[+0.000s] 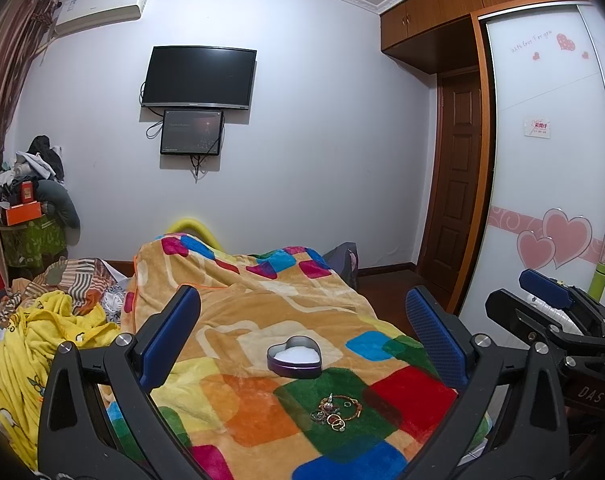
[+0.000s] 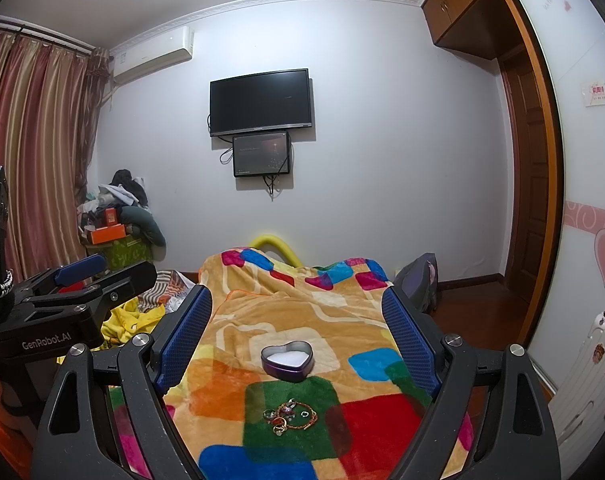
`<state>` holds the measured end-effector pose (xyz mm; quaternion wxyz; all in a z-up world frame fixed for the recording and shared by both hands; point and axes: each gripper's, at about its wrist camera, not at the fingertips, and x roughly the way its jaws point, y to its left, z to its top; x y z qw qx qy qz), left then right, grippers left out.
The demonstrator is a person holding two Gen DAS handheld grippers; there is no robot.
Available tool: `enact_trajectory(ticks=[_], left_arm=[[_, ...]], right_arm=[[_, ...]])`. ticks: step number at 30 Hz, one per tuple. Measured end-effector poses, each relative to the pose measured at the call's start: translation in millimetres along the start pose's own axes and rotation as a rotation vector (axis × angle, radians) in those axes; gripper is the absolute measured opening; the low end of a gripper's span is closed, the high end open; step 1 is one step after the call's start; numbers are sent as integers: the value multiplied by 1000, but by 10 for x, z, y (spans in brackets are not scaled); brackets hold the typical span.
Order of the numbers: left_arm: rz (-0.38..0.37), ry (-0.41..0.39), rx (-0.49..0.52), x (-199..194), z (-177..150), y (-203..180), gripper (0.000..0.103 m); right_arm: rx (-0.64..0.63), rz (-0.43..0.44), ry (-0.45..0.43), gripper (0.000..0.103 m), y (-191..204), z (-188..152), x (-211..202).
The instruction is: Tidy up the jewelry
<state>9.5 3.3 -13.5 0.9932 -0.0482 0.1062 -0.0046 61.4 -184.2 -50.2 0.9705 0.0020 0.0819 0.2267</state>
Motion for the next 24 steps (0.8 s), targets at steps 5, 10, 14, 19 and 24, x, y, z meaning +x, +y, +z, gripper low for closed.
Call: enact_trajectory(ticks=[5, 10, 14, 19, 24], left_arm=[[0, -1, 1, 0, -2, 2, 103], [1, 1, 1, 3, 4, -1, 103], [-1, 2, 2, 5, 4, -3, 103], [0, 2, 7, -9, 11, -36, 103], [-1, 4, 9, -5, 10, -39, 103]], right_arm=[[1, -1, 2, 85, -2, -54, 11], [1, -1, 2, 85, -7, -65, 7], [3, -1, 4, 85, -9, -63, 10], [2, 0, 4, 85, -8, -66, 6], [4, 0, 7, 85, -23, -70, 36]])
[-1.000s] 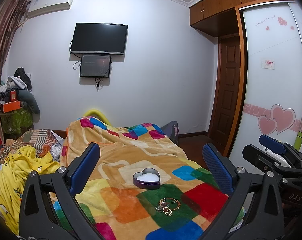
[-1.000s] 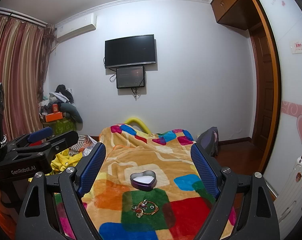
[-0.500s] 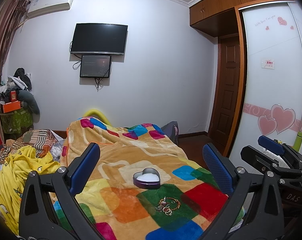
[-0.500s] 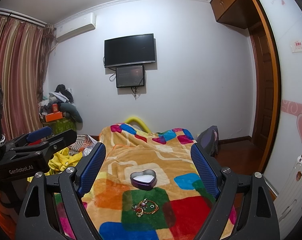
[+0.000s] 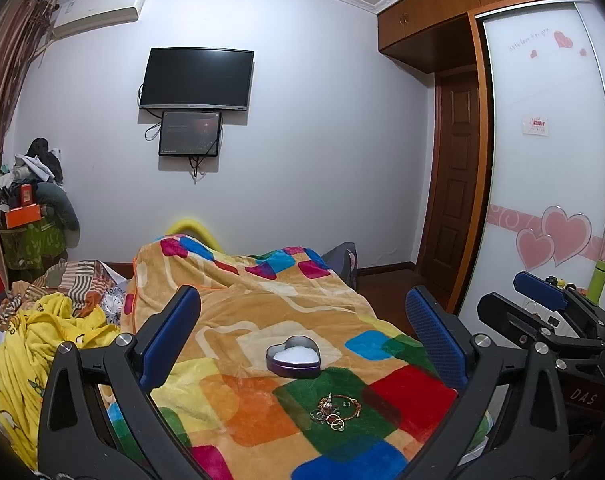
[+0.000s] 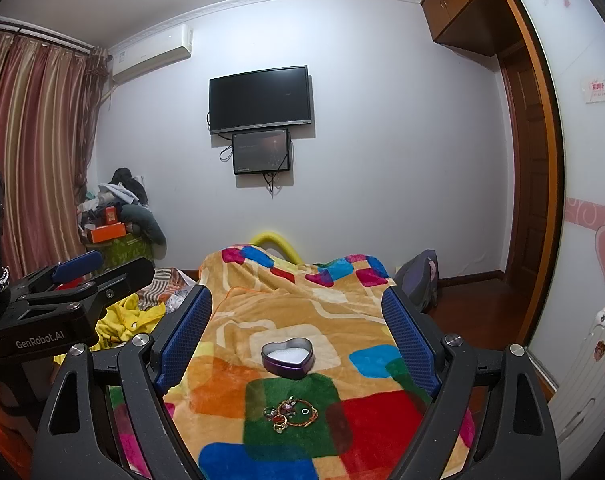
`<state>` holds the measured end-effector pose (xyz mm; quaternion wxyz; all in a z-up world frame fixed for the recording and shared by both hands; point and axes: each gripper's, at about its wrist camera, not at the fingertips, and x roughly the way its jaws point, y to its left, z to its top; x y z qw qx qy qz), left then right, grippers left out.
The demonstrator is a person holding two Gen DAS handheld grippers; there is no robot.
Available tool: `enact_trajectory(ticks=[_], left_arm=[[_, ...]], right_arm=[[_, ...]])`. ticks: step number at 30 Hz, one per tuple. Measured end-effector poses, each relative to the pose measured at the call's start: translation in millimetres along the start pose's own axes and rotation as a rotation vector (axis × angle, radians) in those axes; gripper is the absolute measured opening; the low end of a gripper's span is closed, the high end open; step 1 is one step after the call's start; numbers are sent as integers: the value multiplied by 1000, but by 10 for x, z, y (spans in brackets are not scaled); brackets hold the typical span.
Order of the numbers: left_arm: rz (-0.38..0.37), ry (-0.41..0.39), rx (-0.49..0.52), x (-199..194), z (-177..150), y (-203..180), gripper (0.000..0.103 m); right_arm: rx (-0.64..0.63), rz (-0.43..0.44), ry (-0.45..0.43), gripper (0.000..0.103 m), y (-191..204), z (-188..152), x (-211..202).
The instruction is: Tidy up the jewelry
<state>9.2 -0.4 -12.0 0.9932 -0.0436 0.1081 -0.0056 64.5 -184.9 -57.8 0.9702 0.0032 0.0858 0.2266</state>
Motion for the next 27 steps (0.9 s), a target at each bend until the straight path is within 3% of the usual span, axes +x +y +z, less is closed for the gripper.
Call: enact_trajectory(ticks=[11, 16, 23, 27], left_arm=[[27, 28, -3, 179, -50, 11, 103], [52, 77, -9, 412, -148, 70, 103], [80, 217, -30, 903, -433, 233, 100], [72, 328, -60, 1212, -647, 340, 85]], right_arm=[[20, -15, 31, 85, -52, -104, 141], [43, -50, 77, 85, -186, -182, 275], [68, -107, 208, 85, -439, -430, 575], [67, -120, 300, 85, -554, -592, 775]])
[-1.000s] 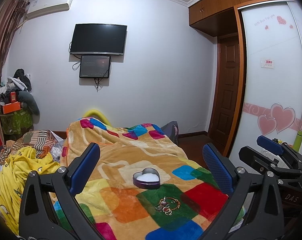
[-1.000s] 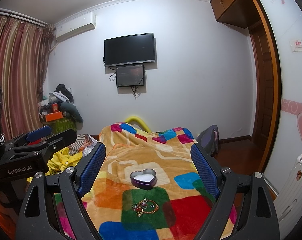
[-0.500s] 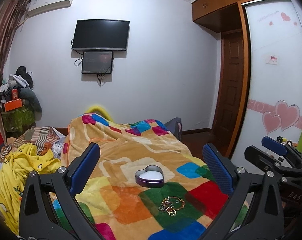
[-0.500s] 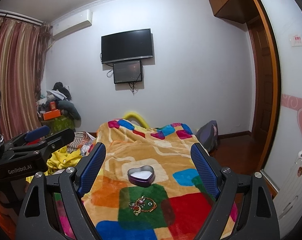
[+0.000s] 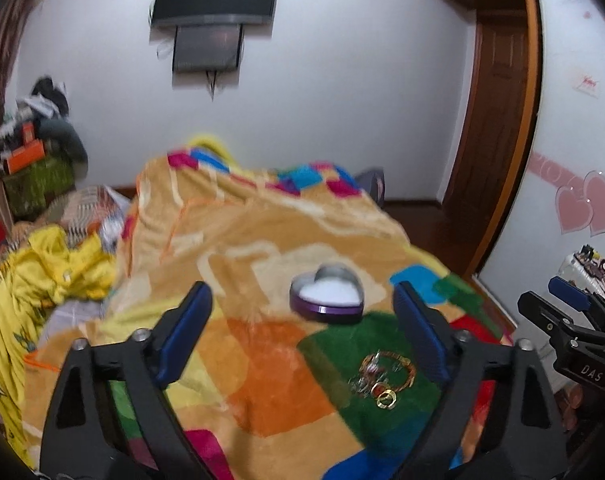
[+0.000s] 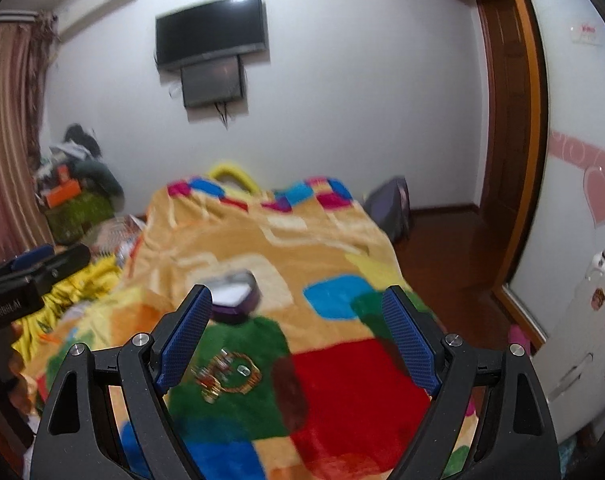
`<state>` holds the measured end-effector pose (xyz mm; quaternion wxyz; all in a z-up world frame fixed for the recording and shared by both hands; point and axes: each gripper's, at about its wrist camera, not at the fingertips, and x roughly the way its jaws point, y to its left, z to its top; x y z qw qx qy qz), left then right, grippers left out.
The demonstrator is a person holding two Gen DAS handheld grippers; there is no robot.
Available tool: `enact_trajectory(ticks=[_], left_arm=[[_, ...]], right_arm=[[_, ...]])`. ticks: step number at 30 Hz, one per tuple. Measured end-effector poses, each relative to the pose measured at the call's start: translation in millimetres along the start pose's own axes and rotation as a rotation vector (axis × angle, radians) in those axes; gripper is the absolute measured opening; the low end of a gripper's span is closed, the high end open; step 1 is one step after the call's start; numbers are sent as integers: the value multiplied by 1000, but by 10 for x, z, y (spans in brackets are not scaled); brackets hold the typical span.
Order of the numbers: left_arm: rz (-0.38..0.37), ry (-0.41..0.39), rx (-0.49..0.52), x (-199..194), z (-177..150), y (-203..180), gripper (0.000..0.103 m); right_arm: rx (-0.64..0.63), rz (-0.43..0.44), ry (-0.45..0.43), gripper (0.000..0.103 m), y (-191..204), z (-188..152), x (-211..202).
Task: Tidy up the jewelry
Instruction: 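Move the left tool down over the jewelry pile toward a silver ring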
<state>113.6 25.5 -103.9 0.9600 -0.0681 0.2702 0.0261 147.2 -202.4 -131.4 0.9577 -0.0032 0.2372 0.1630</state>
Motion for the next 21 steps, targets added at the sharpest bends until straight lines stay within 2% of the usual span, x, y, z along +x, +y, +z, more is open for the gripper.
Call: enact_trajectory(ticks=[4, 7, 11, 14, 18, 21], left_arm=[[-17, 120, -18, 361, -135, 88, 72], [-39, 196, -8, 570, -255, 90, 70], [-83, 308, 25, 800, -452, 43, 68], [-109, 372, 42, 884, -578, 19, 67], [-116, 381, 96, 844, -654, -41, 67], [-165, 386, 115, 793, -672, -108, 66]], right_arm=[[-14, 7, 73, 84, -9, -121, 200], [-10, 58, 139, 77, -9, -203, 352], [-39, 85, 197, 68, 27, -288, 496], [-60, 105, 231, 65, 62, -359, 594], [-73, 123, 262, 64, 64, -395, 663], [-73, 134, 279, 64, 52, -418, 701]])
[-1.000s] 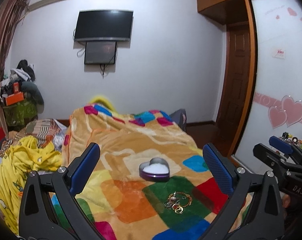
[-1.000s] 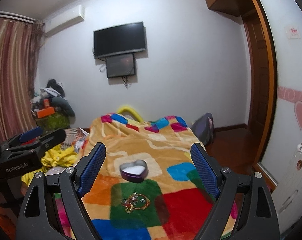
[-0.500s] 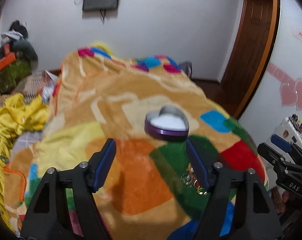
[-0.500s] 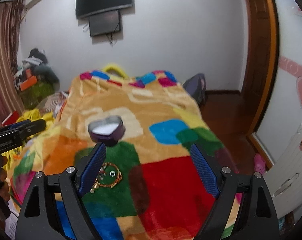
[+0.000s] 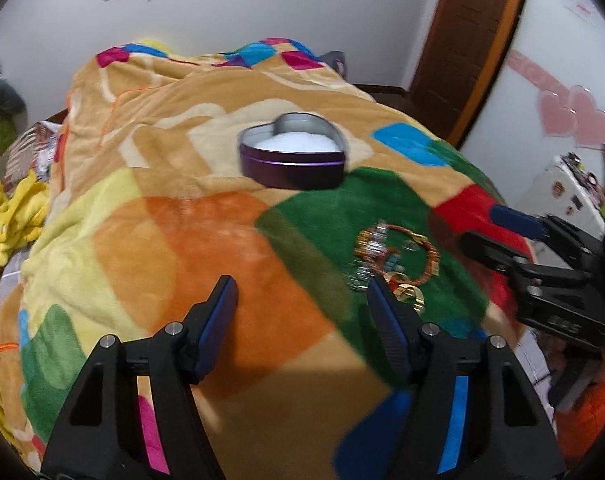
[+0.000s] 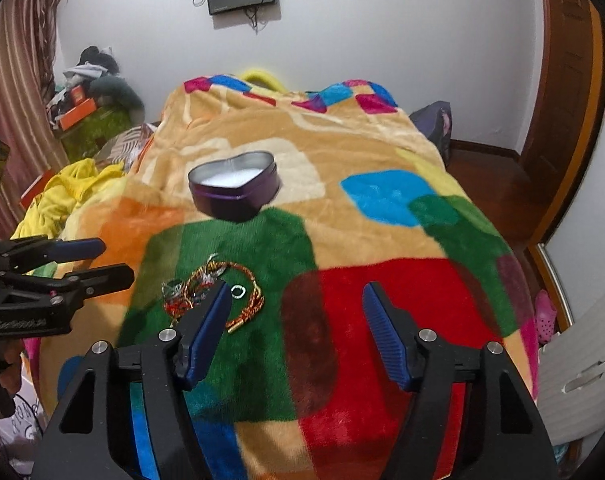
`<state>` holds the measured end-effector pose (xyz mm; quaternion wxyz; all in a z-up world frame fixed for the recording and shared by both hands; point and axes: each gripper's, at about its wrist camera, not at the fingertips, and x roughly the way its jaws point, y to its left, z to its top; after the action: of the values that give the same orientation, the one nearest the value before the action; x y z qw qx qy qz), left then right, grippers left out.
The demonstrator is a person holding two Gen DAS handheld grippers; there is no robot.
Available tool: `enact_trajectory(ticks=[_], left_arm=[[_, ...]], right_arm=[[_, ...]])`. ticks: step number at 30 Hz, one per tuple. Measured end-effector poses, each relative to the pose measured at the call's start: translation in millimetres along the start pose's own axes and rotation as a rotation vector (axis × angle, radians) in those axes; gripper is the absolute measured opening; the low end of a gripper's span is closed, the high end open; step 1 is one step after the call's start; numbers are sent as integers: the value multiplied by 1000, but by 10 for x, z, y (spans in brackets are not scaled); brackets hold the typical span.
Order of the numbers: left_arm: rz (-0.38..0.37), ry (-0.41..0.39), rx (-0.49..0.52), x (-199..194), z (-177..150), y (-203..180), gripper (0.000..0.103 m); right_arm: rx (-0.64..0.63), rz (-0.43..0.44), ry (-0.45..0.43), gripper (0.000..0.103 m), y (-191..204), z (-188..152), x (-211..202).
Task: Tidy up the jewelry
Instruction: 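Move the left tool down over the jewelry pile toward a silver ring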
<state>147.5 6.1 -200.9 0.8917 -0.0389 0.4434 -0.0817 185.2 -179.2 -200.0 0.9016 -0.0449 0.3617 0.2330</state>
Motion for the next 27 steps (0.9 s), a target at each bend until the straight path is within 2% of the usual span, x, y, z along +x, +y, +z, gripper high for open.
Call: enact_trajectory(ticks=[6, 12, 18, 22, 27], left_arm=[[-48, 41, 39, 146, -3, -139, 48], [-80, 52, 12, 282, 25, -147, 44], [-116, 61, -20, 391, 81, -116, 32], [-137, 56, -31, 404, 89, -95, 19], [-147, 40, -40, 362, 93, -59, 19]], right_arm=[[12, 23, 28, 57, -18, -22, 74], [19, 46, 45, 50, -22, -37, 122], [27, 63, 56, 44, -9, -29, 184], [16, 83, 49, 42, 36, 24, 209], [2, 119, 40, 41, 117, 92, 267]])
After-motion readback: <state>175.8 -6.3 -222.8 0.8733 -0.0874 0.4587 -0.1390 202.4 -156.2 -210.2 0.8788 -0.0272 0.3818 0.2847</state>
